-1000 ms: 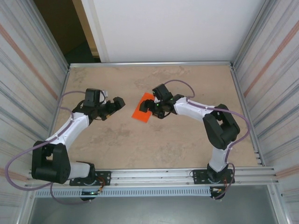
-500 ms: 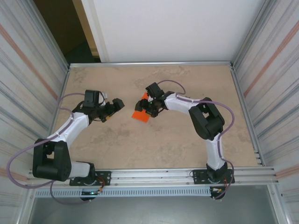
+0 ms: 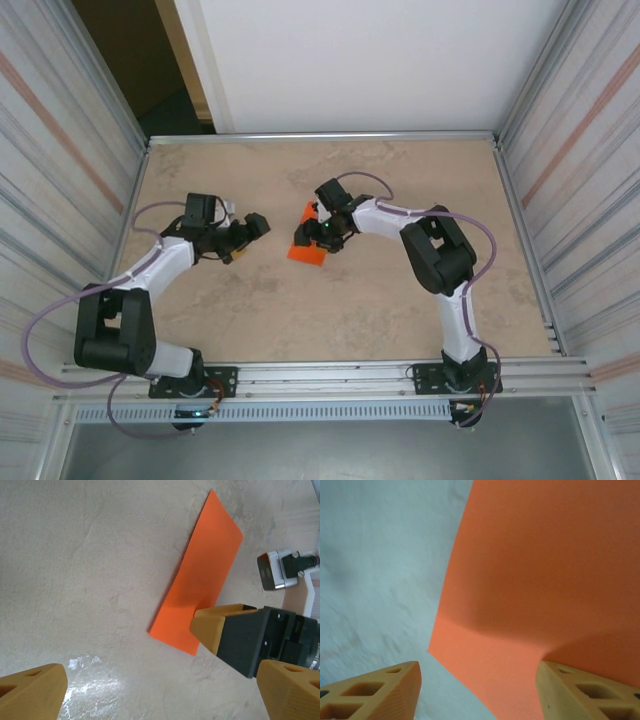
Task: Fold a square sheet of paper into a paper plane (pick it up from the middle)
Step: Move the paper to the center of the table.
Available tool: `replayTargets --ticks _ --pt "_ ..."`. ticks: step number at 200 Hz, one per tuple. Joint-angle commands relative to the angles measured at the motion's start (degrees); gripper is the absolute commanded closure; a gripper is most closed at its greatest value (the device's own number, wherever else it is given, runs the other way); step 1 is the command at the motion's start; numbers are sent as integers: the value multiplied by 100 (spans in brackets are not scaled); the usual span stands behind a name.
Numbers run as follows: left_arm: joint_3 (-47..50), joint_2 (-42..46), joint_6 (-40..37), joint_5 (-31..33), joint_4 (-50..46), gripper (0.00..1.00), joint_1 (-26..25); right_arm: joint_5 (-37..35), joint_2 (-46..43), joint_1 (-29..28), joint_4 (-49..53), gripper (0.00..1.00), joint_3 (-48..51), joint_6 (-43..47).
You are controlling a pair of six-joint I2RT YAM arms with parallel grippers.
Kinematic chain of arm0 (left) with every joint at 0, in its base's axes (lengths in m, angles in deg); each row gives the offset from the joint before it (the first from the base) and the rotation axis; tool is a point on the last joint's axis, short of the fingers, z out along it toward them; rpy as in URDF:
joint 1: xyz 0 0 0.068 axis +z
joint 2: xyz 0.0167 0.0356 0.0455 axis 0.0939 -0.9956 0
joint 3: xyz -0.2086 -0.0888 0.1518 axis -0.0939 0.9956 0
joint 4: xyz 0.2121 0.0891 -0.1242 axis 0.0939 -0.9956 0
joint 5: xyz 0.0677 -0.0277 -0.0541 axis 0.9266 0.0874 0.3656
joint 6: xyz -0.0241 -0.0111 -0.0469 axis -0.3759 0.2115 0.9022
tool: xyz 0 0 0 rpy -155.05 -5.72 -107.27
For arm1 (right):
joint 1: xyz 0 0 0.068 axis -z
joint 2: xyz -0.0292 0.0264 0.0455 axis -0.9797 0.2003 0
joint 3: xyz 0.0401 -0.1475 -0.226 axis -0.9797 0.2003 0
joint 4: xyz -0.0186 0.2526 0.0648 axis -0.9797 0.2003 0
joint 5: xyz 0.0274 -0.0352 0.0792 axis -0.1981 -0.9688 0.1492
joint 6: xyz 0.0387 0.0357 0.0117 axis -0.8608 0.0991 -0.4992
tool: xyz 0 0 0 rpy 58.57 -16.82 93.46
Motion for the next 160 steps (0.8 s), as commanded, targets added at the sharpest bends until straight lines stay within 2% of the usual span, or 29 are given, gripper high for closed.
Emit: replayTargets --ticks 1,25,43,65,85,106,139,160 --pt "-226 -126 -83 -324 63 3 -102 -177 -45 214 1462 39 556 1243" --pt "-326 -263 -67 -364 92 3 -433 -1 -635 282 1467 39 915 1903" --pt "-351 -386 99 -421 266 3 -744 -66 -1220 283 1187 36 973 1773" --pt "-375 -580 386 -532 608 4 -1130 -483 -1993 312 -8 34 1447 544" --pt "-431 -842 599 -579 885 4 -1457 -1221 -2340 367 -774 36 2066 -910" --pt "-562 -1177 731 -624 1018 8 -1701 -1250 -2353 417 -1369 37 2470 -1492" --pt "-767 -1655 820 -812 1107 22 -1850 -945 -1723 506 -878 53 1955 -1450" --pt "-792 -1841 912 -902 1215 30 -1891 -848 -1490 624 -960 58 1974 -1527"
